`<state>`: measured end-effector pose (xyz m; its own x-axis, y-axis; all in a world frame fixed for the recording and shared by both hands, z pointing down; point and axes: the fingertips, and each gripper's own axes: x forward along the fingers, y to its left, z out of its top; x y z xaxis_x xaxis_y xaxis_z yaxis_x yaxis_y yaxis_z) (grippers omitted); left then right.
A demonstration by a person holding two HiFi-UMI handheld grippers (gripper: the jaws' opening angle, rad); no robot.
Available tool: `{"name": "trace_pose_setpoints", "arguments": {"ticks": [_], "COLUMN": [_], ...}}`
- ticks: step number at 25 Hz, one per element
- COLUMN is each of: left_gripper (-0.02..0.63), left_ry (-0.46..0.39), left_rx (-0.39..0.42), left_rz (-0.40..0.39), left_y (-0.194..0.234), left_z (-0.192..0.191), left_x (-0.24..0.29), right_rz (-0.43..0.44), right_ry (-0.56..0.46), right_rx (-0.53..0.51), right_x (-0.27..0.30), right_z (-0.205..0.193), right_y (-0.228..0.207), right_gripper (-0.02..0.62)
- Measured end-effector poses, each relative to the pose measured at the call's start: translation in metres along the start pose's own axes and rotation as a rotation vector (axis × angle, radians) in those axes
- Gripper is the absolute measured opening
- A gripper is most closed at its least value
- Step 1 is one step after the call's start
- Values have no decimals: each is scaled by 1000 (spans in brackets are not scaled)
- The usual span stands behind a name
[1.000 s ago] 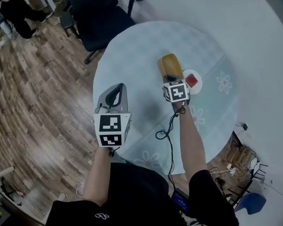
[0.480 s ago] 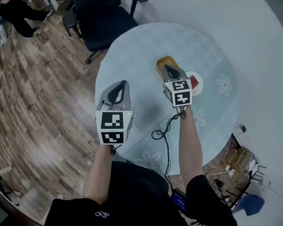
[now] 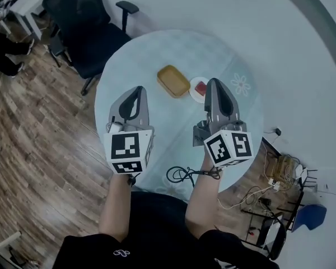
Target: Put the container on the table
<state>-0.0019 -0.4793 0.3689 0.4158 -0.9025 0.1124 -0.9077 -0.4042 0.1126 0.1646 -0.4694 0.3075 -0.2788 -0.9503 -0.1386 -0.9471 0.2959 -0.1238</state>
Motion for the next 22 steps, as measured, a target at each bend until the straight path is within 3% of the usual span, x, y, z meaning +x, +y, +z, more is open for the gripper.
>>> {"name": "trace_pose_setpoints", "arguments": {"ticks": [4, 9, 22], "left_gripper": [2, 2, 2], "left_ry": [-6, -17, -22], "left_rx": [-3, -2, 6], "left_rz": [-53, -98, -129], "left_y": [-26, -48, -60], "left_z": [-2, 2, 7], "left_x": [6, 11, 14], "right_rz": [-93, -134, -116], "right_ry": [113, 144, 150], "right_rx": [-15, -51, -82], "right_x": [-36, -58, -58], "right_z": [-29, -30, -27], "right_y": [-21, -38, -30], "right_gripper": [9, 9, 9]}}
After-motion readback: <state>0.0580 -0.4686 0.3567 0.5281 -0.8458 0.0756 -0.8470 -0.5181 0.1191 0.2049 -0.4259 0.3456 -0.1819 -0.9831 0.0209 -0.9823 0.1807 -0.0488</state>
